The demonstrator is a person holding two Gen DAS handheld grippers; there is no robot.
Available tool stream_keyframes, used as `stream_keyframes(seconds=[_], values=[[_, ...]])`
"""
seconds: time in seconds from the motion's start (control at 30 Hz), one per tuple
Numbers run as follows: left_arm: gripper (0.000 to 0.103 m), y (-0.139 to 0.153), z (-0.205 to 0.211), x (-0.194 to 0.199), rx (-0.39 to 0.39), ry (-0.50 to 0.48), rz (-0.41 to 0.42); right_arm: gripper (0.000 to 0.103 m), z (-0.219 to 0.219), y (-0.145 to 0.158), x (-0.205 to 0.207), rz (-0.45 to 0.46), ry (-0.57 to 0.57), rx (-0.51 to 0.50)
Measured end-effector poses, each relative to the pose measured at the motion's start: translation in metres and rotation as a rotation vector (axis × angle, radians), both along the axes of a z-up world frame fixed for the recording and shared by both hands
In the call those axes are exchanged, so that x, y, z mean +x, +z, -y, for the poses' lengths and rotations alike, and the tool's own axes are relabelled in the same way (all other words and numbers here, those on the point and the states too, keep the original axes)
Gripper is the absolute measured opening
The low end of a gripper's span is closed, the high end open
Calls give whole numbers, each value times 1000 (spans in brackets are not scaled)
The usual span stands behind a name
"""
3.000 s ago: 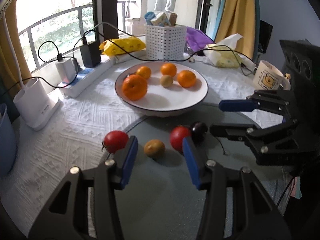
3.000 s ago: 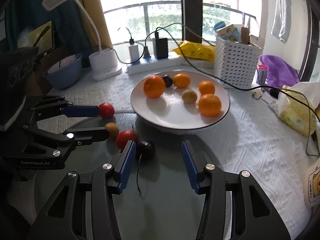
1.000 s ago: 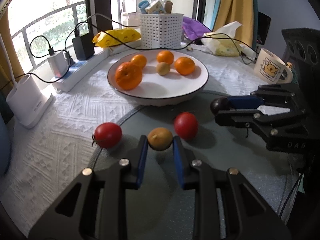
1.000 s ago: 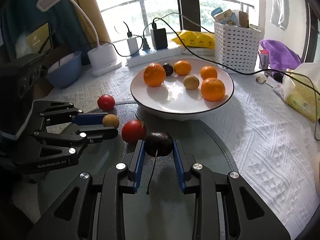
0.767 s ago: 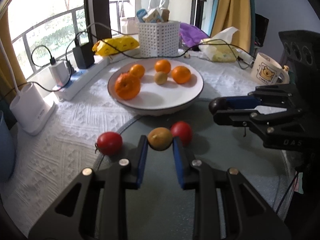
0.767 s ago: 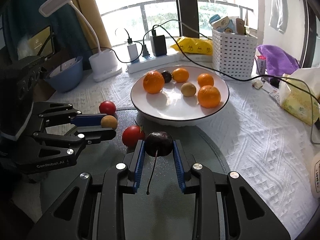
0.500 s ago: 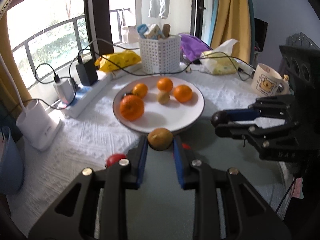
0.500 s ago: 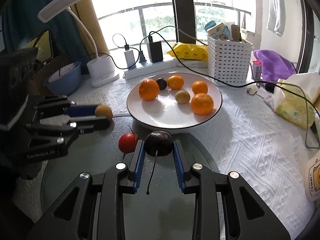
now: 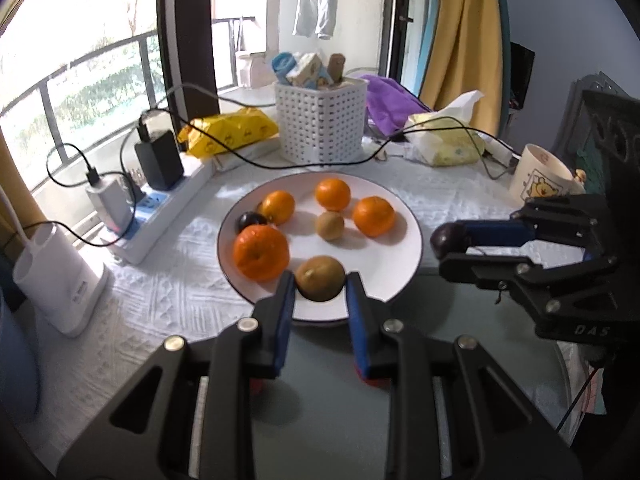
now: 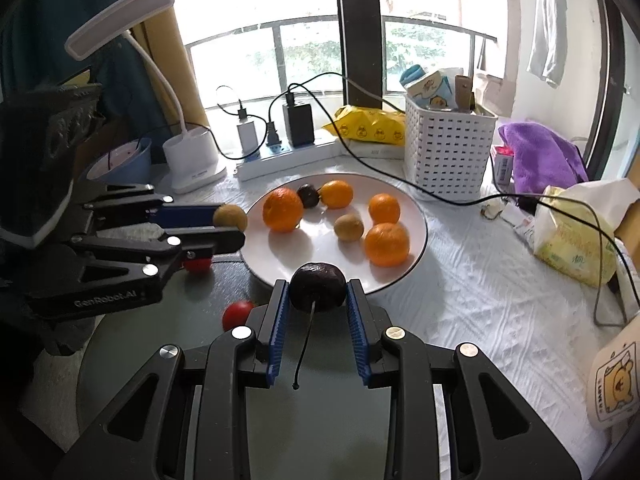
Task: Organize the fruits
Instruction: 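Carry the kiwi and cherry onto the white plate and open both grippers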
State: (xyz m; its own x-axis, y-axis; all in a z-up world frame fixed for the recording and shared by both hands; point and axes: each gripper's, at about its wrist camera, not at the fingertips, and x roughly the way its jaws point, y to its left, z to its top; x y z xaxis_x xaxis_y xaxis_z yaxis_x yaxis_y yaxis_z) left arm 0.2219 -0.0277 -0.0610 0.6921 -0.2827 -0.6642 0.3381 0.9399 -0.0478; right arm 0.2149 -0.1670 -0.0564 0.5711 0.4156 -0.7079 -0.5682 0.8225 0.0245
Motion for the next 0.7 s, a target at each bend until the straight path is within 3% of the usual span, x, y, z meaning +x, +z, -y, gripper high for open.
stream_keyframes(seconds=[0.7], values=[[28, -10, -21, 28, -46, 54, -75, 31, -30, -15, 48, -28, 6, -3]])
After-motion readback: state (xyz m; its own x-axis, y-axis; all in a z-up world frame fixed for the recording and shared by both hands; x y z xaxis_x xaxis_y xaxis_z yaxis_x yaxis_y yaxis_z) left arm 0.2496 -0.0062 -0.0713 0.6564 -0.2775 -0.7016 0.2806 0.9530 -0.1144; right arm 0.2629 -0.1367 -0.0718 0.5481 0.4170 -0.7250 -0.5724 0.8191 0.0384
